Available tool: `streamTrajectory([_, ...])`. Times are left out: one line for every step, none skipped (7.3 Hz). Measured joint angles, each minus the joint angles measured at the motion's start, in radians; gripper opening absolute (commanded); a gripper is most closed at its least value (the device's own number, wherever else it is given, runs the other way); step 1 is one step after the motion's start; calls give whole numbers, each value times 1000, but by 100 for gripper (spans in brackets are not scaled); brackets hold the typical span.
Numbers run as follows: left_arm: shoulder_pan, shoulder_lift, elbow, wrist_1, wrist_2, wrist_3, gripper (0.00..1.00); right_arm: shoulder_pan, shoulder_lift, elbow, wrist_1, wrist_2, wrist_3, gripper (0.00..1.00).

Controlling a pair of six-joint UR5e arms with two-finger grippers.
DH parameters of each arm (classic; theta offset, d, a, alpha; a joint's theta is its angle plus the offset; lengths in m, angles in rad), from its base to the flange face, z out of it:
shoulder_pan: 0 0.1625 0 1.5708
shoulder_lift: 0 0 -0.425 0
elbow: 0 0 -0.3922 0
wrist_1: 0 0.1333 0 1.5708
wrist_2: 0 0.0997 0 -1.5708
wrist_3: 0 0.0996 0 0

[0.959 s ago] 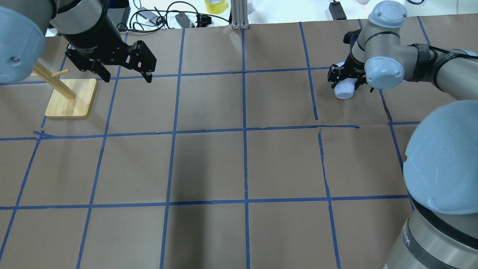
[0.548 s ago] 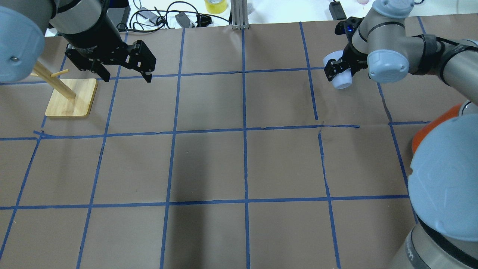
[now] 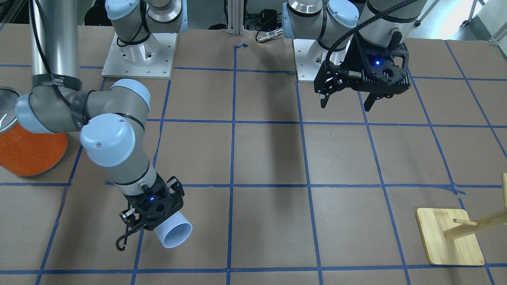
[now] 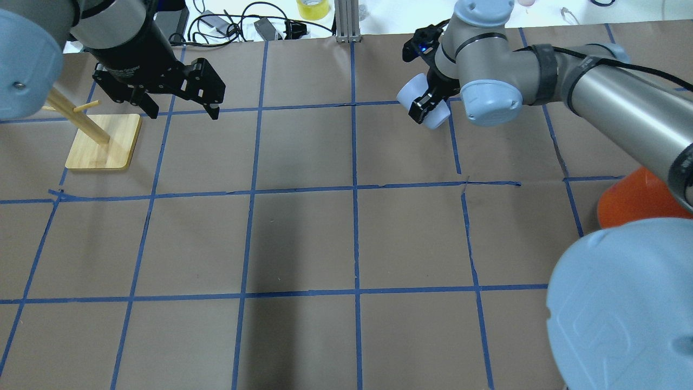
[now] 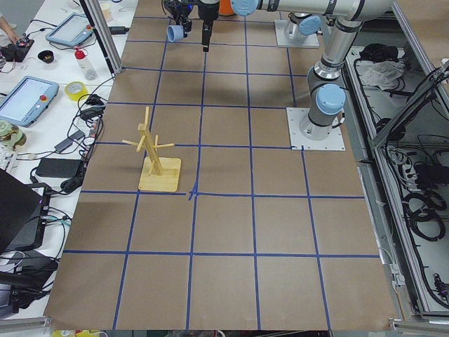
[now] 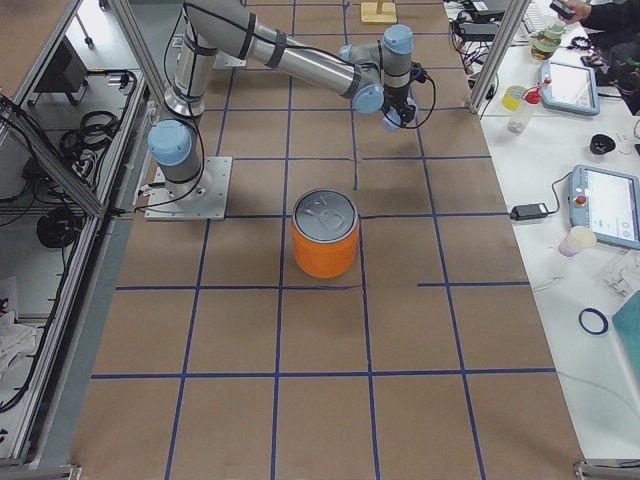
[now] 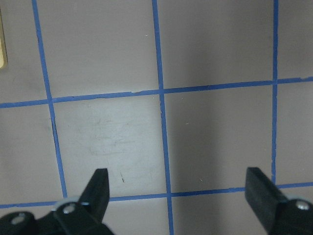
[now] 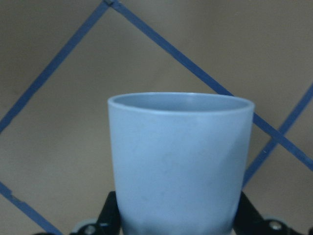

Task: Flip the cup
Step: 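Lift the cup with the right gripper and carry it toward the left arm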

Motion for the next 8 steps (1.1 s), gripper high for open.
streamTrajectory([0,0,0,0,0,0,100,55,5,0,-11,2,-21,44])
streamTrajectory([0,1,0,0,1,0,100,98,11,1,-32,8,-34,44])
streamTrajectory([0,1,0,-1,2,0,100,136,20,1,-46,8,-58,44])
streamTrajectory([1,2,-1,-1,2,0,100,177,31,2,-53,-12,-93,44])
streamTrajectory([1,2,-1,-1,3,0,100,220,41,2,-56,-52,-137,44])
streamTrajectory([0,2,-1,-1,3,-1,100,254,49,1,-58,-85,-176,45])
streamTrajectory([0,2,-1,-1,3,0,100,283,54,-1,-59,-109,-204,45])
streamTrajectory([0,2,-1,-1,3,0,100,308,58,-4,-61,-131,-223,46])
